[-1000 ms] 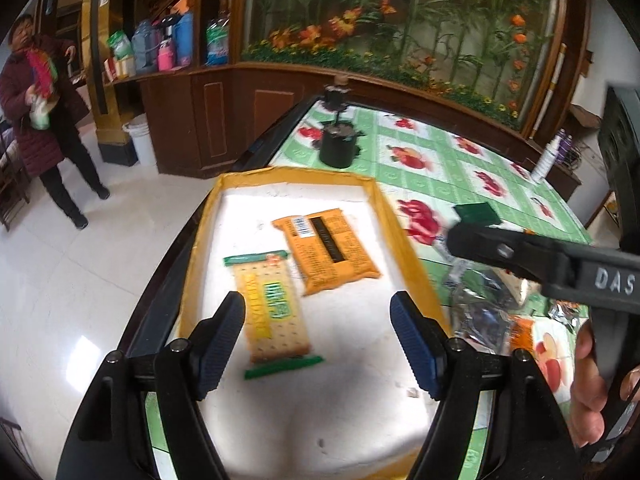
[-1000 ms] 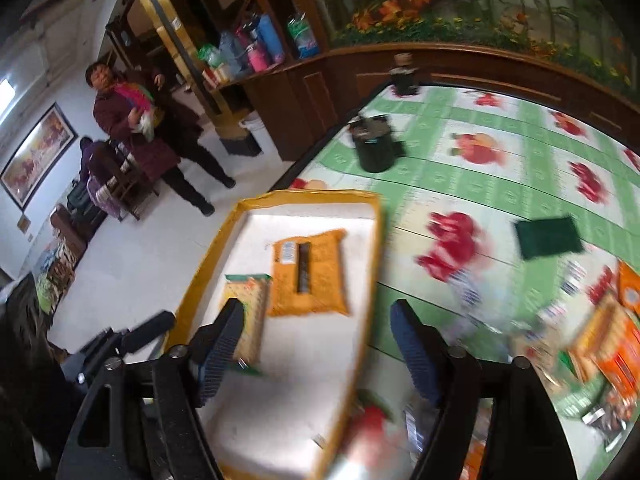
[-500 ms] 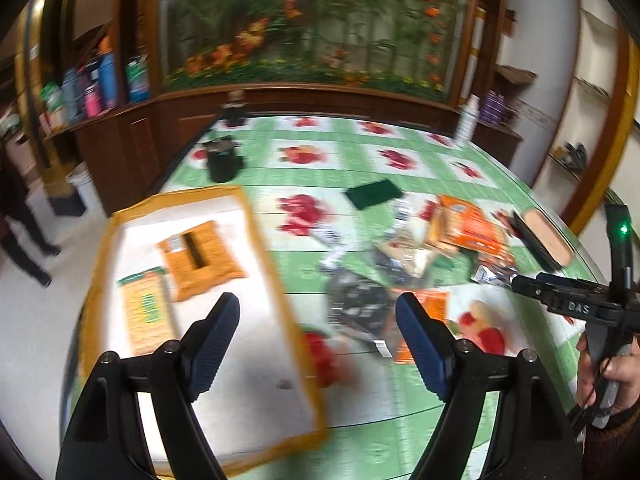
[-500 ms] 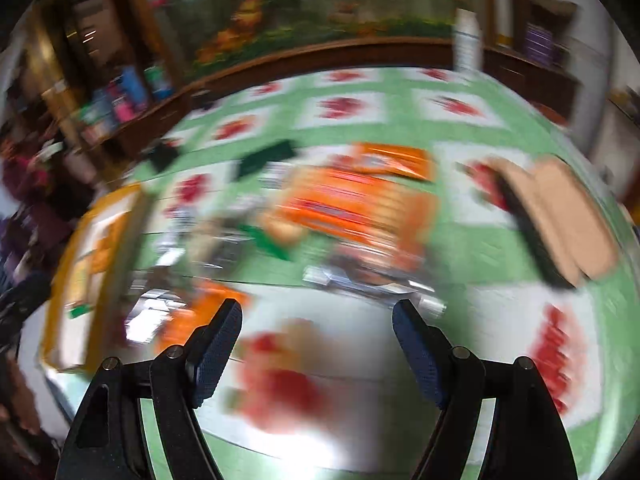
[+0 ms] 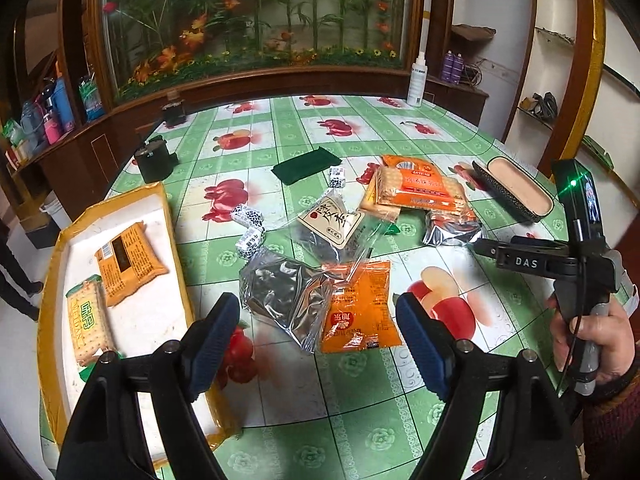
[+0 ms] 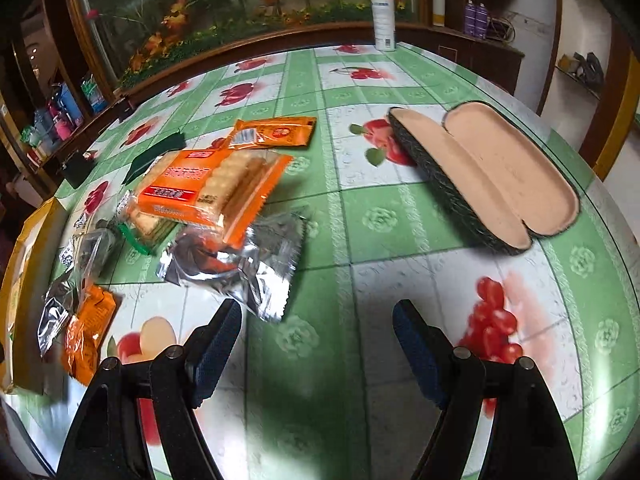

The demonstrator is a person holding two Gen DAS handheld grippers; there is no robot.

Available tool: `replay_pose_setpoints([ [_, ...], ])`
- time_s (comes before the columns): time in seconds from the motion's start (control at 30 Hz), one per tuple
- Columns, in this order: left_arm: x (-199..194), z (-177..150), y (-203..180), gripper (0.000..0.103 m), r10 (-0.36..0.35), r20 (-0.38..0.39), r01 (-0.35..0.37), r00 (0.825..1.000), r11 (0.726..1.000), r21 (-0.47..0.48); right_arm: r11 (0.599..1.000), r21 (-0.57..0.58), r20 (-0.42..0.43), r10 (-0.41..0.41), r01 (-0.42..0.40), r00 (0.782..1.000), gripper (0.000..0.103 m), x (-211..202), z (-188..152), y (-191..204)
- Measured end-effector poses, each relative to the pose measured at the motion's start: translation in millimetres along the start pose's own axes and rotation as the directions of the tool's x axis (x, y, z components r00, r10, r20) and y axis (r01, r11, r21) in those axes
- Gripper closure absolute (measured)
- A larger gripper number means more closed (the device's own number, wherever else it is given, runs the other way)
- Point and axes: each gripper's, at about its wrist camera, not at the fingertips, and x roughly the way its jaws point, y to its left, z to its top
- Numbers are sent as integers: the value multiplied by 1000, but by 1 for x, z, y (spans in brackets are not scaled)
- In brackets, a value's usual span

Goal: Organize snacks
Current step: 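Move both open grippers back over the snack pile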

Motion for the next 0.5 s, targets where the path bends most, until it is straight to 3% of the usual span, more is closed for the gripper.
replay_pose_setpoints([
  [0.2,4,0,8,23,1,-4,-1,1000,1000,-22,998,-51,36,-40,42,999,2,11,-1,20],
  [0.3,7,1,16,23,-5,-10,5,1000,999,-51,990,-120,18,-75,77,997,1,16,-3,30],
  [0.5,8,1,33,23,-21,-18,19,1000,994,-112,991,-111,25,-79,82,997,1,11,-11,33],
])
